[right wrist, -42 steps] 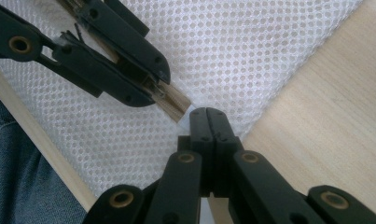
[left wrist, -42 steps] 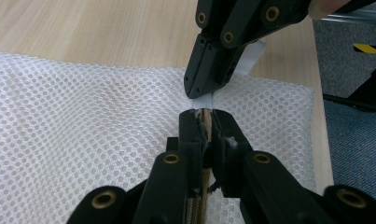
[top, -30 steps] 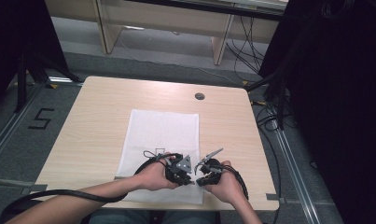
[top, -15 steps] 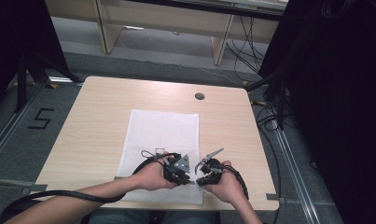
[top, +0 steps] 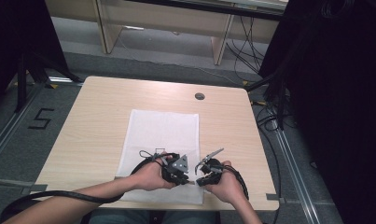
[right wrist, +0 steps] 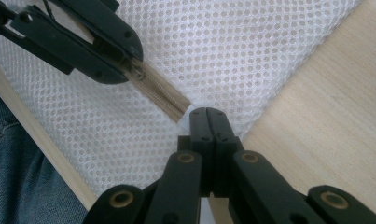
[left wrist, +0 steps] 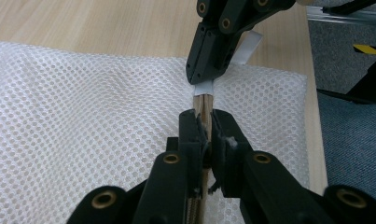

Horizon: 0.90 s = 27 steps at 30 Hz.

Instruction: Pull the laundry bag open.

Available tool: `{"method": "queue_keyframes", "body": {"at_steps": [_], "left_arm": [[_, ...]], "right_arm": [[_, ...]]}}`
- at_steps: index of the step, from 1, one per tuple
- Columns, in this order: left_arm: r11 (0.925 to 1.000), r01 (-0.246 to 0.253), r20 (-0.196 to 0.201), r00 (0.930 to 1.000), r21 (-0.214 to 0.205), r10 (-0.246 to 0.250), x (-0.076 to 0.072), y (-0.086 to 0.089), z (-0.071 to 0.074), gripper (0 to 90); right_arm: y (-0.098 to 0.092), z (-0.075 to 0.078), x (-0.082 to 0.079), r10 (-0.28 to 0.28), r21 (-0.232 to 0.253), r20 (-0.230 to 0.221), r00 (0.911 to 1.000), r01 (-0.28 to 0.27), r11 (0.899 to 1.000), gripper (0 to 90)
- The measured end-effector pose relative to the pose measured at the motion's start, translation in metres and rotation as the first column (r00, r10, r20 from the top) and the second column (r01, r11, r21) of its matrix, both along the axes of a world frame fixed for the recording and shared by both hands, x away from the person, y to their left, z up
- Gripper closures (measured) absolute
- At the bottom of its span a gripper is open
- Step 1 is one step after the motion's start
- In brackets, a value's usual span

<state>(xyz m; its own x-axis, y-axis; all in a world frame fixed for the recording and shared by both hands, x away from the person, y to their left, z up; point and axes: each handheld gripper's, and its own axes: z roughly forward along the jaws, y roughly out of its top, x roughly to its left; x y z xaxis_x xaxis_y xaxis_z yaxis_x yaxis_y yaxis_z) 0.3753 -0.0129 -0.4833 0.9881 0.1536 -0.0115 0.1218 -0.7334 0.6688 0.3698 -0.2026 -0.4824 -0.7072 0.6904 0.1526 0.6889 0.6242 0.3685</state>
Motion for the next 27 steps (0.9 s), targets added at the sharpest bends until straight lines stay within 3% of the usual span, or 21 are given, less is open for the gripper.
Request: {"method": "queue_keyframes", "body": {"at_steps": [3,16,17,20,25,26,27], "left_arm": [[0.9998,-0.016,-0.013,0.9998,-0.011,0.015,-0.0006,0.0013,-0.0005,82.8],[1.0,-0.004,0.002,1.0,-0.005,0.004,-0.0003,0.0068,0.0009,82.8],[0.9998,-0.016,-0.015,0.9998,-0.009,0.016,-0.0011,0.0068,0.0003,82.7],[0.9997,-0.017,-0.018,0.9997,-0.018,0.017,-0.0009,0.0082,0.0,82.7],[0.9998,-0.013,-0.01,0.9999,-0.012,0.013,-0.0011,0.0082,0.0004,82.7],[1.0,-0.005,0.007,1.0,-0.005,0.005,-0.0007,0.0091,0.001,82.8],[0.9997,-0.014,-0.007,0.9999,-0.019,0.014,-0.0011,0.0092,0.0008,82.8]], "right_arm": [[0.0013,0.0009,-0.0021,-0.037,0.0,-0.029,0.9989,0.038,0.999,90.0],[-0.0004,0.0002,0.0,-0.022,0.003,-0.016,0.9996,0.022,1.0,90.0],[-0.0005,0.0003,0.0003,-0.025,0.001,-0.023,0.9994,0.025,1.0,90.0],[-0.0008,0.0001,0.0001,-0.026,0.001,-0.022,0.9994,0.026,1.0,90.0],[-0.0004,0.0004,-0.0001,-0.017,0.003,-0.015,0.9997,0.017,1.0,90.0],[-0.0004,0.0004,-0.0001,-0.017,0.002,-0.016,0.9997,0.017,1.0,90.0],[-0.0005,0.0002,-0.0001,-0.025,0.0,-0.02,0.9995,0.025,1.0,90.0]]}}
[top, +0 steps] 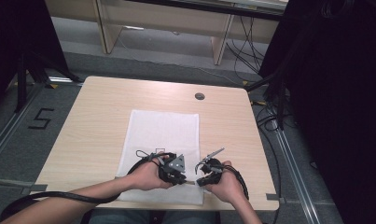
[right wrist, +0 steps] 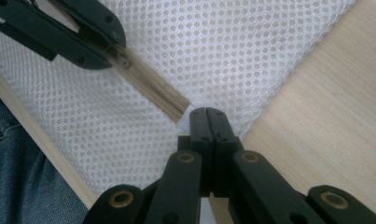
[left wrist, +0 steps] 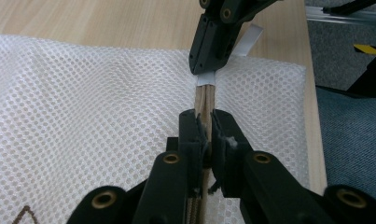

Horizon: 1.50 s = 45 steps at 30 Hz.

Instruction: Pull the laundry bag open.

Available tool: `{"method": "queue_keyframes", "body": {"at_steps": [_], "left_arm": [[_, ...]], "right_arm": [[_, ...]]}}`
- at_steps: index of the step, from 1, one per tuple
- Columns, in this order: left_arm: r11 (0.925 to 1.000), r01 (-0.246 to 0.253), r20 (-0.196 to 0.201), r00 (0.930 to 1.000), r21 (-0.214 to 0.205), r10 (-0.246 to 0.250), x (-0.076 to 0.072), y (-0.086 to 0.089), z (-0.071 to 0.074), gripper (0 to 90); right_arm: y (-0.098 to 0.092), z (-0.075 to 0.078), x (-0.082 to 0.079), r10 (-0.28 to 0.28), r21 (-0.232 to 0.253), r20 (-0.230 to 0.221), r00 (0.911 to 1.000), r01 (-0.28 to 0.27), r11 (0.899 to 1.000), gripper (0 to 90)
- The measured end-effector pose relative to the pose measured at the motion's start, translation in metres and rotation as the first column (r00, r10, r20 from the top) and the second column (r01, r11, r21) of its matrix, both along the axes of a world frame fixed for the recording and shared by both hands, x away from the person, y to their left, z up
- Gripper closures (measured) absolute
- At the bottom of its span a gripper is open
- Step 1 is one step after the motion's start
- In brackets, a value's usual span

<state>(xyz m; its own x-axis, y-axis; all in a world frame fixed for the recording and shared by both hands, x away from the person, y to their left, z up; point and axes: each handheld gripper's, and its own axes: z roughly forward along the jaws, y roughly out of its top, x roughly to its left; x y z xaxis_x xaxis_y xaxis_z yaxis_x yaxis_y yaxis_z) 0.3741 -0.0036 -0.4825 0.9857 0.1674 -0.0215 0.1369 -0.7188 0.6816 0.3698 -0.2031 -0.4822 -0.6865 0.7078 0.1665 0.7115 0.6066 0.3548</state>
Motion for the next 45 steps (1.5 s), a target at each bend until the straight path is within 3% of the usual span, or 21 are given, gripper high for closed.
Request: {"method": "queue_keyframes", "body": {"at_steps": [17,21,24,27,29,30,32,37,39,41,45], "left_arm": [[1.0,-0.006,-0.009,0.9999,-0.001,0.006,0.0,0.008,0.002,82.8],[0.9999,0.007,0.013,0.9999,0.013,-0.007,0.0,0.009,0.003,82.8],[1.0,-0.008,-0.008,0.9999,0.003,0.008,-0.001,0.011,0.004,82.8],[0.9999,0.007,0.011,0.9999,0.014,-0.007,0.0,0.013,0.005,82.8],[1.0,-0.009,-0.004,1.0,0.0,0.009,-0.001,0.013,0.004,82.8],[0.9999,0.001,0.007,1.0,0.014,-0.001,0.0,0.013,0.005,82.8],[0.9999,-0.011,-0.008,0.9999,-0.003,0.011,0.0,0.014,0.004,82.8],[1.0,-0.003,0.001,1.0,-0.006,0.003,-0.001,0.014,0.004,82.8],[1.0,-0.002,0.005,1.0,-0.004,0.002,-0.001,0.015,0.005,82.8],[0.9999,-0.013,-0.009,0.9999,-0.008,0.013,-0.001,0.017,0.004,82.8],[1.0,-0.005,0.003,1.0,-0.005,0.006,0.0,0.018,0.005,82.8]], "right_arm": [[0.0,0.0,0.0,0.008,0.002,0.007,0.9999,-0.008,1.0,90.0],[0.0,0.0,0.0,0.007,0.001,0.007,1.0,-0.007,1.0,90.0],[0.0,0.0,0.0,0.005,0.001,0.004,1.0,-0.005,1.0,90.0],[0.0,0.0,0.0,0.0,-0.006,-0.001,1.0,0.0,1.0,90.0],[-0.001,-0.001,0.001,0.014,-0.014,0.017,0.9998,-0.014,1.0,90.0],[-0.001,-0.001,0.001,0.01,-0.014,0.013,0.9999,-0.01,1.0,90.0],[-0.001,0.0,0.0,-0.001,-0.017,0.005,1.0,0.001,1.0,90.0],[-0.001,0.0,0.001,0.005,-0.015,0.009,0.9999,-0.005,1.0,90.0],[0.0,0.001,-0.001,-0.029,-0.028,-0.005,0.9996,0.029,0.999,90.0],[-0.002,-0.001,0.001,0.016,-0.011,0.019,0.9997,-0.016,1.0,90.0],[0.0,0.001,-0.001,-0.032,-0.024,-0.012,0.9994,0.032,0.999,90.0]]}}
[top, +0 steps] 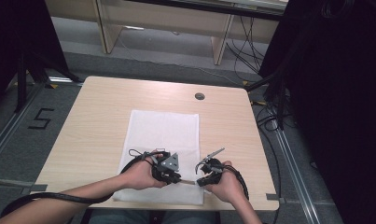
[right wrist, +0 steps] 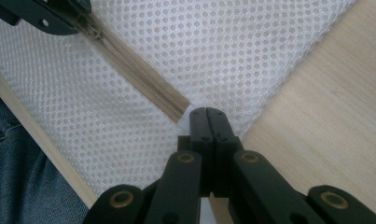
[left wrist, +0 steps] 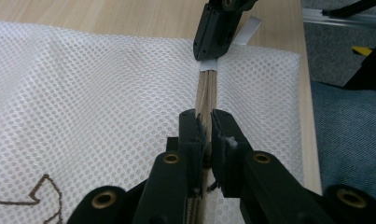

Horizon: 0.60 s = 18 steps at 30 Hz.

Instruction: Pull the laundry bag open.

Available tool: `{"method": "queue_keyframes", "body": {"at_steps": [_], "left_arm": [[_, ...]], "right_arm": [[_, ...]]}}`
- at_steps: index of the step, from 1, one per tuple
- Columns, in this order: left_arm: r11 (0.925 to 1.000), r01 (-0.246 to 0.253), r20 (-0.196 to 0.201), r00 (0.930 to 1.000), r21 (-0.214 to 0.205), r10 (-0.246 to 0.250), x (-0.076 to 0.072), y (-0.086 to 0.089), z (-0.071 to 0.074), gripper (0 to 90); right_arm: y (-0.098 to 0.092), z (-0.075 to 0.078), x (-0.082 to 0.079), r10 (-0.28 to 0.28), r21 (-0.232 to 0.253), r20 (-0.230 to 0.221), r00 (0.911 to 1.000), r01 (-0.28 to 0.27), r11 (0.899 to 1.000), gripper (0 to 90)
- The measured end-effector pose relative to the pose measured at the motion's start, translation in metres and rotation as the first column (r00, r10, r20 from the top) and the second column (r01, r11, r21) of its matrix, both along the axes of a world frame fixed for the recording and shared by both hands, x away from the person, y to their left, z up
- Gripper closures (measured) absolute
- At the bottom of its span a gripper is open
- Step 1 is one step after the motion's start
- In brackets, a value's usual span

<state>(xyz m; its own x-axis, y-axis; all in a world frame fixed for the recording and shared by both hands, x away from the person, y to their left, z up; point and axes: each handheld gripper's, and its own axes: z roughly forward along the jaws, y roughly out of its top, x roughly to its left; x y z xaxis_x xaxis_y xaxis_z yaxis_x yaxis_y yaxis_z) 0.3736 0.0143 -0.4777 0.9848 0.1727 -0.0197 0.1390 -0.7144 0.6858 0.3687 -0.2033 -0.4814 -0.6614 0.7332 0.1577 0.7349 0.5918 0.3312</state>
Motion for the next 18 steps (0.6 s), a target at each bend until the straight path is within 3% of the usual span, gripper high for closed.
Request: {"method": "queue_keyframes", "body": {"at_steps": [1,5,8,10,13,14,18], "left_arm": [[1.0,-0.001,-0.002,1.0,-0.001,0.001,-0.0003,0.0,-0.0001,82.8],[1.0,0.002,-0.002,1.0,-0.003,-0.002,-0.0006,0.0004,-0.0001,82.8],[1.0,-0.001,0.003,1.0,-0.001,0.001,-0.001,0.0008,-0.0006,82.8],[0.9999,-0.01,-0.009,0.9999,-0.008,0.01,-0.0014,0.002,-0.0008,82.8],[1.0,0.001,0.002,1.0,-0.002,-0.001,-0.0007,0.004,0.0,82.8],[0.9998,-0.015,-0.015,0.9998,-0.015,0.015,-0.0017,0.0042,-0.0006,82.8],[1.0,-0.005,-0.002,1.0,-0.003,0.005,-0.0018,0.0044,-0.0004,82.8]], "right_arm": [[-0.0013,-0.001,0.0018,0.029,0.001,0.024,0.9993,-0.029,1.0,90.0],[-0.001,-0.0015,0.0017,0.044,0.016,0.027,0.9987,-0.044,0.999,90.0],[-0.0001,-0.0003,-0.0002,0.016,0.016,0.004,0.9999,-0.016,1.0,90.0],[0.0,-0.0003,-0.0002,0.014,0.014,0.005,0.9999,-0.015,1.0,90.0],[-0.0003,-0.0003,0.0,0.017,0.017,0.004,0.9998,-0.017,1.0,90.0],[0.0002,0.0,-0.0007,0.009,0.019,-0.006,0.9999,-0.009,1.0,90.0],[-0.0002,-0.0002,-0.0004,0.013,0.015,0.005,0.9999,-0.013,1.0,90.0]]}}
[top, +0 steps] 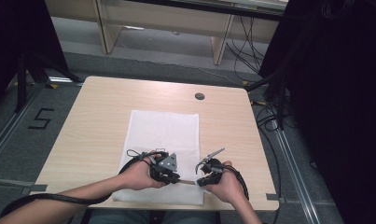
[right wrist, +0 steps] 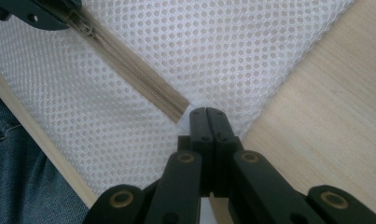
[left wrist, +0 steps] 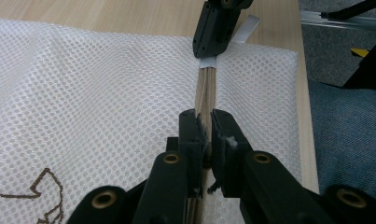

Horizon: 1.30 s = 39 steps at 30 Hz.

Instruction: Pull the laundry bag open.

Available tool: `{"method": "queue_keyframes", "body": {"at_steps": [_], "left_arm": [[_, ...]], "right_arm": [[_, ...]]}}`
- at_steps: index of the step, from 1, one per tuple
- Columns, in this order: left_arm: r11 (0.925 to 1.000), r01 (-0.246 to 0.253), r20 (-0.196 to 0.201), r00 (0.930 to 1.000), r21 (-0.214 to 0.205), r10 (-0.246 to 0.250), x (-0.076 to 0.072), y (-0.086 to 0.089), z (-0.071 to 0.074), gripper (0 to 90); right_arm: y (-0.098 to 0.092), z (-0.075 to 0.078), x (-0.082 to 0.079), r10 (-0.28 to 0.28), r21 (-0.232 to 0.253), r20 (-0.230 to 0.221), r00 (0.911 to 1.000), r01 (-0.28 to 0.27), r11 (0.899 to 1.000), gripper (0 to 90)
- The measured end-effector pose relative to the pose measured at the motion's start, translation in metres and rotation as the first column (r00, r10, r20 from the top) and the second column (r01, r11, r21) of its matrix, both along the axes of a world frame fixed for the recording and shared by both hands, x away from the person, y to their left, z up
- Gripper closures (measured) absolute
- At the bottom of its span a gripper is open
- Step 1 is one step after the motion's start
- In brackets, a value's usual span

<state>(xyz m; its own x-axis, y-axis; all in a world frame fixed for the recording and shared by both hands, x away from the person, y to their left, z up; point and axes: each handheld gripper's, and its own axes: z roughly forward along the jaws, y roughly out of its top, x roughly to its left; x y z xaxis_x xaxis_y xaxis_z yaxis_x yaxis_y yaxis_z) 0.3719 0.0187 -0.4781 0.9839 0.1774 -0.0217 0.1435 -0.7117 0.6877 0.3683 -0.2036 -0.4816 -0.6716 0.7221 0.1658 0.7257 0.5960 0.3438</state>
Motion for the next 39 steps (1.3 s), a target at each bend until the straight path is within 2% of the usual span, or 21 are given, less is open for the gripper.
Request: {"method": "queue_keyframes", "body": {"at_steps": [3,4,6,7,8,9,10,14,15,18,21,22,31,32,35,37,39], "left_arm": [[1.0,-0.009,-0.01,0.9999,-0.002,0.009,0.0,0.002,0.0,82.8],[1.0,0.0,0.003,1.0,-0.005,0.0,0.0,0.003,0.0,82.8],[0.9999,-0.008,-0.014,0.9999,-0.006,0.008,0.0,0.004,0.0,82.8],[1.0,-0.009,-0.006,0.9999,0.0,0.009,0.0,0.005,0.0,82.8],[1.0,-0.005,-0.001,1.0,0.005,0.005,0.0,0.006,0.0,82.8],[0.9999,-0.013,-0.009,0.9999,-0.004,0.013,-0.001,0.006,0.0,82.8],[1.0,-0.002,0.005,1.0,-0.002,0.002,0.0,0.006,0.0,82.8],[0.9999,-0.014,-0.011,0.9998,-0.004,0.014,-0.001,0.01,0.001,82.8],[0.9999,-0.009,0.001,1.0,-0.006,0.009,0.0,0.01,0.001,82.8],[0.9998,-0.02,-0.007,0.9998,-0.004,0.02,-0.001,0.012,0.001,82.8],[0.9999,-0.008,0.006,1.0,0.007,0.007,-0.001,0.013,0.002,82.8],[0.9998,-0.016,-0.009,0.9998,-0.007,0.016,-0.001,0.013,0.001,82.8],[0.9999,-0.011,0.003,0.9999,-0.002,0.011,0.0,0.017,0.002,82.8],[0.9997,-0.024,-0.015,0.9996,-0.011,0.023,-0.001,0.018,0.002,82.8],[0.9999,-0.012,0.003,0.9999,-0.003,0.012,-0.001,0.018,0.002,82.8],[0.9998,-0.021,-0.008,0.9998,-0.007,0.021,-0.002,0.018,0.002,82.8],[0.9999,-0.016,-0.001,0.9999,-0.001,0.016,-0.002,0.019,0.002,82.8]], "right_arm": [[0.0,0.0,0.0,0.006,0.0,0.003,1.0,-0.006,1.0,90.0],[0.0,0.0,0.0,0.003,0.002,0.002,1.0,-0.003,1.0,90.0],[0.0,0.0,0.0,0.001,0.012,-0.005,1.0,-0.001,1.0,90.0],[0.001,0.0,-0.001,-0.005,0.014,-0.011,0.9999,0.005,1.0,90.0],[0.0,0.0,0.0,0.006,0.006,0.001,1.0,-0.006,1.0,90.0],[0.0,0.0,0.0,0.003,0.01,-0.004,1.0,-0.003,1.0,90.0],[0.001,0.001,-0.001,-0.003,0.008,-0.014,0.9999,0.003,1.0,90.0],[0.0,-0.001,0.001,0.015,0.015,0.001,0.9999,-0.015,1.0,90.0],[-0.001,-0.001,0.001,0.017,0.011,0.008,0.9998,-0.017,1.0,90.0],[-0.001,-0.001,0.001,0.016,0.011,0.008,0.9998,-0.016,1.0,90.0],[-0.001,-0.001,0.001,0.016,0.011,0.005,0.9999,-0.016,1.0,90.0],[-0.001,-0.001,0.001,0.016,0.013,0.006,0.9998,-0.016,1.0,90.0],[-0.001,-0.001,0.001,0.015,0.019,0.004,0.9999,-0.015,1.0,90.0],[-0.001,-0.001,0.001,0.016,0.018,0.006,0.9999,-0.016,1.0,90.0],[-0.001,-0.001,0.001,0.014,0.016,0.004,0.9999,-0.014,1.0,90.0],[-0.001,-0.001,0.001,0.015,0.012,0.005,0.9999,-0.015,1.0,90.0],[-0.001,-0.001,0.001,0.012,0.012,0.005,0.9999,-0.012,1.0,90.0]]}}
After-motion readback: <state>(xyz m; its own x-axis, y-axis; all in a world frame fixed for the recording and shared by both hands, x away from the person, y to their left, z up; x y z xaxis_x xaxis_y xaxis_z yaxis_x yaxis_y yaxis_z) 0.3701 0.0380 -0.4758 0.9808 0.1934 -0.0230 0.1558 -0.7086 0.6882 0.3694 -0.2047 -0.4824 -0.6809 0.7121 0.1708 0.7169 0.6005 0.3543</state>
